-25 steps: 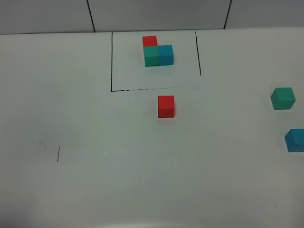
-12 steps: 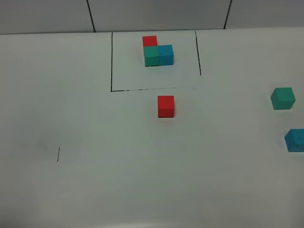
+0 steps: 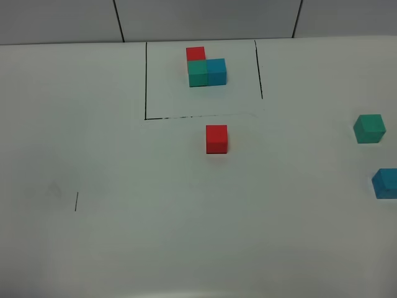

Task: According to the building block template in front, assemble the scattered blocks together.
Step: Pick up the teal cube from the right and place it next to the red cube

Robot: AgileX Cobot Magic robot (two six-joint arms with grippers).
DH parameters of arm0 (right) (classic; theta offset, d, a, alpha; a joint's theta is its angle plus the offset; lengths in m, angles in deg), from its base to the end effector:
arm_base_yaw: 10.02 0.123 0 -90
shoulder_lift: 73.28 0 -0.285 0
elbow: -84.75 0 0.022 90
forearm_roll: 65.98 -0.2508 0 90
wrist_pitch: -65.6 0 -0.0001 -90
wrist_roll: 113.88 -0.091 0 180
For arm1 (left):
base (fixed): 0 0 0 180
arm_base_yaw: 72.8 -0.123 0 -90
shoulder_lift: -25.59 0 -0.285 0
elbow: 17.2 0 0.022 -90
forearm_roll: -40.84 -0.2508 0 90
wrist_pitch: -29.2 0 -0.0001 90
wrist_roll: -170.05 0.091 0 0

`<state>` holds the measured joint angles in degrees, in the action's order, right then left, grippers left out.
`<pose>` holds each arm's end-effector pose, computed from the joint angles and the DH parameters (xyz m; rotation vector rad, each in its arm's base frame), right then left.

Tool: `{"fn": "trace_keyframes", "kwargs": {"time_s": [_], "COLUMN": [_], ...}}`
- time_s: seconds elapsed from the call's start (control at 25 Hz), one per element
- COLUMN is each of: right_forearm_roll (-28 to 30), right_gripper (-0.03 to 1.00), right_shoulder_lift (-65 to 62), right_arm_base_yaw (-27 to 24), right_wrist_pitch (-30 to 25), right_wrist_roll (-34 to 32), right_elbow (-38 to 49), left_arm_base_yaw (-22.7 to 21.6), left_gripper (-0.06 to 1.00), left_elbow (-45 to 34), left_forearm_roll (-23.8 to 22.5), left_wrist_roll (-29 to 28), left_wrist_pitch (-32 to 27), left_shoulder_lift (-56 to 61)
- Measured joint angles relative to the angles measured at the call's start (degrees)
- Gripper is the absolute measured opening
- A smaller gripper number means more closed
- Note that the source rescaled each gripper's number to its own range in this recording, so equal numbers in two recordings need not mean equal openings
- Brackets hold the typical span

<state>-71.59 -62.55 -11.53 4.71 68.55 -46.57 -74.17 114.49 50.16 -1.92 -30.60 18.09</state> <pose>0.0032 0.0077 0.2770 -0.0184 2.0963 0.0770 -0.0057 -0.0129 0.2808 0.1234 2.0047 -0.0891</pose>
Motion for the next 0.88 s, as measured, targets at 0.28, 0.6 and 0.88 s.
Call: {"fn": "trace_keyframes", "kwargs": {"time_s": [0.28, 0.6, 0.88], "right_forearm_roll": [0.0, -0.1, 0.1], "right_gripper": [0.81, 0.81, 0.81], "right_shoulder_lift": [0.0, 0.0, 0.0], "right_arm_base_yaw": [0.0, 0.0, 0.0], "right_wrist_pitch": [0.0, 0.0, 0.1], "right_wrist_roll": [0.0, 0.0, 0.0], "right_elbow": [0.0, 0.0, 0.0], "left_arm_base_yaw": [0.0, 0.0, 0.0], "left_gripper": [0.59, 0.36, 0.24], "left_elbow": [0.0, 0.0, 0.0], "left_forearm_roll": [0.0, 0.0, 0.0], "left_wrist_roll": [0.0, 0.0, 0.0], "left_wrist_pitch": [0.0, 0.0, 0.0], "left_shoulder_lift": [0.0, 0.0, 0.0]}}
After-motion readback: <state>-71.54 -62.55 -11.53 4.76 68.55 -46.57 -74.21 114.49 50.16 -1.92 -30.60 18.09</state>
